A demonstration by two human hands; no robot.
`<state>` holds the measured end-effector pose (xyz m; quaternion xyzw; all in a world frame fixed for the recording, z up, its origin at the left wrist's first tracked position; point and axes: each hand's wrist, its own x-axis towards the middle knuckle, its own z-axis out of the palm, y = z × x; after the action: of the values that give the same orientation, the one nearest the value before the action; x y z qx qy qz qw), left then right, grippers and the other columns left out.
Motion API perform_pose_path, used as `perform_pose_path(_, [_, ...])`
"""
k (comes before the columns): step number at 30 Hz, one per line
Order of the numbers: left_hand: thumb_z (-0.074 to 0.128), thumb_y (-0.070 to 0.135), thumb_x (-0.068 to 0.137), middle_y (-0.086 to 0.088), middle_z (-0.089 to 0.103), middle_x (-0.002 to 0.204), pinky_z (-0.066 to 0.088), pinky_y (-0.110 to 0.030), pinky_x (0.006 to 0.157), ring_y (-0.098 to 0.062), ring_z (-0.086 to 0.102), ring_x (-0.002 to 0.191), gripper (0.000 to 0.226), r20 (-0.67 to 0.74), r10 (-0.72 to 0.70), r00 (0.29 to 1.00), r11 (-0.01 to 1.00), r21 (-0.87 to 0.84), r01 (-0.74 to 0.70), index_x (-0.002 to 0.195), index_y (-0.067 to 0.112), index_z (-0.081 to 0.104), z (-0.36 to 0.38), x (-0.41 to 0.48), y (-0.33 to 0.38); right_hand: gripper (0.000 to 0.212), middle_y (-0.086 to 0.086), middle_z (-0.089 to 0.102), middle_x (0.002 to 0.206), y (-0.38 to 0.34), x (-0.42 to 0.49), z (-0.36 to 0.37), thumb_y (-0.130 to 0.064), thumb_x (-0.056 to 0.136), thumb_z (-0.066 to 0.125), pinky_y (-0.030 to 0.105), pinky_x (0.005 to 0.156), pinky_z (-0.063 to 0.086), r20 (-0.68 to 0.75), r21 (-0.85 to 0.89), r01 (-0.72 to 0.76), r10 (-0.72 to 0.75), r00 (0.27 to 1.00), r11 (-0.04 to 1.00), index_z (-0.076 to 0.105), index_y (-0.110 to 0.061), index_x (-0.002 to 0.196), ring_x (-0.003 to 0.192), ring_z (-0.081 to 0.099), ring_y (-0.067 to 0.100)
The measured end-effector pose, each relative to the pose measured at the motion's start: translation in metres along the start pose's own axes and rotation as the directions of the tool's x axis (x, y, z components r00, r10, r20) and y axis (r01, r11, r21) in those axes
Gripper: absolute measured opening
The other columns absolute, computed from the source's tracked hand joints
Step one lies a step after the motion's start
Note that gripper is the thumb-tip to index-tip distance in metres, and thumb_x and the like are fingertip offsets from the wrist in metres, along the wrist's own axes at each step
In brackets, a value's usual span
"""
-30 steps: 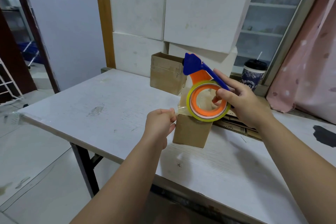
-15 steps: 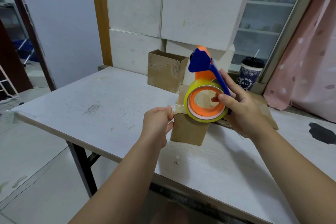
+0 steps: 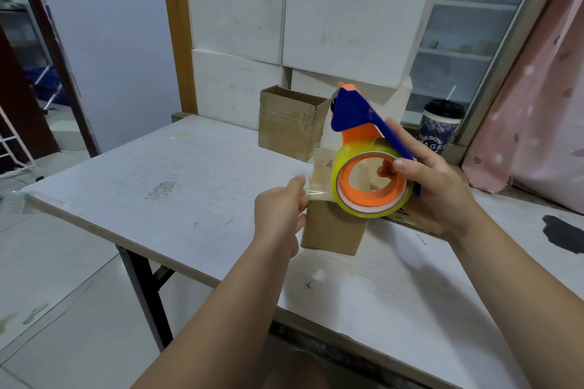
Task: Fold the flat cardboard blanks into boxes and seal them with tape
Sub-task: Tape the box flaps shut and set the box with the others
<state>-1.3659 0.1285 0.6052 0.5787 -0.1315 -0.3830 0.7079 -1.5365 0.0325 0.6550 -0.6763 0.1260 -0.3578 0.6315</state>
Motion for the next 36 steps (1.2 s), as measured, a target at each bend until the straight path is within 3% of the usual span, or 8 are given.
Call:
perform_pose_path(13, [0.064, 0.022, 0.089, -0.008, 0.054, 0.061, 0.054, -0.042, 0.08, -0.021, 0.056, 0.07, 0.041, -0.032, 0.147, 0.989, 0.981, 0.136, -0.141, 0.052, 0.012, 0.049, -0.002, 0.004, -0.011, 0.048, -0.013, 0.068, 0.113, -0.006, 0.005, 0.0, -0.026, 0.079, 0.064, 0.024, 0.079, 0.054, 0.031, -0.243, -0.017, 0.025, 0.999, 0.97, 0.059, -0.054, 0.117, 0.096, 0.066, 0.01])
perform_pose_path(17, [0.061, 0.03, 0.09, -0.004, 0.052, 0.059, 0.043, -0.027, 0.061, -0.017, 0.051, 0.063, 0.043, -0.035, 0.214, 0.976, 0.936, 0.294, -0.195, 0.052, 0.013, 0.051, -0.001, 0.005, -0.011, 0.049, -0.014, 0.067, 0.114, -0.007, 0.007, 0.0, -0.029, 0.079, 0.064, 0.026, 0.081, 0.054, 0.015, -0.266, -0.028, 0.033, 0.999, 0.964, 0.055, -0.054, 0.12, 0.1, 0.065, 0.011])
perform_pose_path(21, [0.053, 0.042, 0.093, -0.004, 0.058, 0.073, 0.034, -0.022, 0.052, -0.011, 0.049, 0.065, 0.041, 0.001, 0.076, 0.997, 0.932, 0.357, -0.071, 0.066, 0.012, 0.054, 0.001, 0.005, -0.008, 0.05, -0.016, 0.066, 0.115, -0.004, 0.007, 0.002, -0.027, 0.078, 0.067, 0.023, 0.076, 0.053, 0.011, -0.237, -0.029, 0.033, 0.999, 0.971, 0.057, -0.053, 0.119, 0.097, 0.066, 0.01])
perform_pose_path(25, [0.05, 0.035, 0.095, -0.011, 0.057, 0.087, 0.053, -0.025, 0.071, -0.022, 0.058, 0.078, 0.024, 0.089, -0.033, 0.995, 0.903, 0.43, -0.009, 0.093, 0.01, 0.053, -0.006, 0.007, -0.004, 0.049, -0.018, 0.067, 0.108, -0.005, 0.007, 0.005, -0.026, 0.079, 0.068, 0.017, 0.074, 0.05, 0.007, -0.251, -0.012, 0.015, 1.0, 0.968, 0.058, -0.05, 0.12, 0.088, 0.064, 0.002])
perform_pose_path(27, [0.051, 0.018, 0.094, -0.003, 0.05, 0.083, 0.043, -0.018, 0.054, -0.014, 0.052, 0.07, 0.008, 0.047, 0.117, 0.992, 0.876, 0.465, -0.126, 0.1, 0.017, 0.046, -0.01, 0.005, -0.005, 0.05, -0.018, 0.068, 0.103, -0.006, 0.008, 0.006, -0.026, 0.078, 0.069, 0.018, 0.072, 0.05, 0.007, -0.242, -0.02, 0.022, 1.0, 0.97, 0.058, -0.049, 0.121, 0.085, 0.064, 0.002])
perform_pose_path(29, [0.049, 0.017, 0.096, 0.002, 0.058, 0.099, 0.041, -0.014, 0.058, -0.012, 0.057, 0.084, 0.016, -0.009, 0.382, 0.924, 0.842, 0.417, -0.343, 0.109, 0.025, 0.049, -0.012, -0.005, -0.01, 0.053, -0.018, 0.069, 0.1, -0.007, 0.008, 0.006, -0.026, 0.077, 0.07, 0.018, 0.069, 0.051, 0.005, -0.239, -0.029, 0.031, 1.0, 0.971, 0.057, -0.048, 0.123, 0.082, 0.064, 0.002])
perform_pose_path(33, [0.052, 0.04, 0.092, 0.043, 0.057, 0.099, 0.04, 0.003, 0.071, 0.02, 0.051, 0.1, 0.019, 0.217, 0.631, 0.744, 0.671, 0.327, -0.665, 0.105, 0.053, 0.055, -0.002, -0.033, -0.029, 0.054, -0.012, 0.068, 0.114, -0.005, 0.008, 0.006, -0.03, 0.077, 0.07, 0.022, 0.074, 0.053, -0.015, -0.266, -0.035, 0.032, 0.999, 0.963, 0.054, -0.05, 0.124, 0.095, 0.066, 0.008])
perform_pose_path(36, [0.062, 0.038, 0.088, 0.019, 0.053, 0.13, 0.035, -0.004, 0.089, 0.006, 0.046, 0.116, 0.051, 0.245, 0.673, 0.697, 0.538, 0.484, -0.69, 0.136, 0.028, 0.048, -0.001, -0.029, -0.045, 0.056, -0.011, 0.066, 0.116, -0.004, 0.008, 0.006, -0.033, 0.076, 0.07, 0.024, 0.075, 0.054, -0.023, -0.277, -0.037, 0.031, 0.999, 0.96, 0.053, -0.051, 0.125, 0.097, 0.066, 0.009])
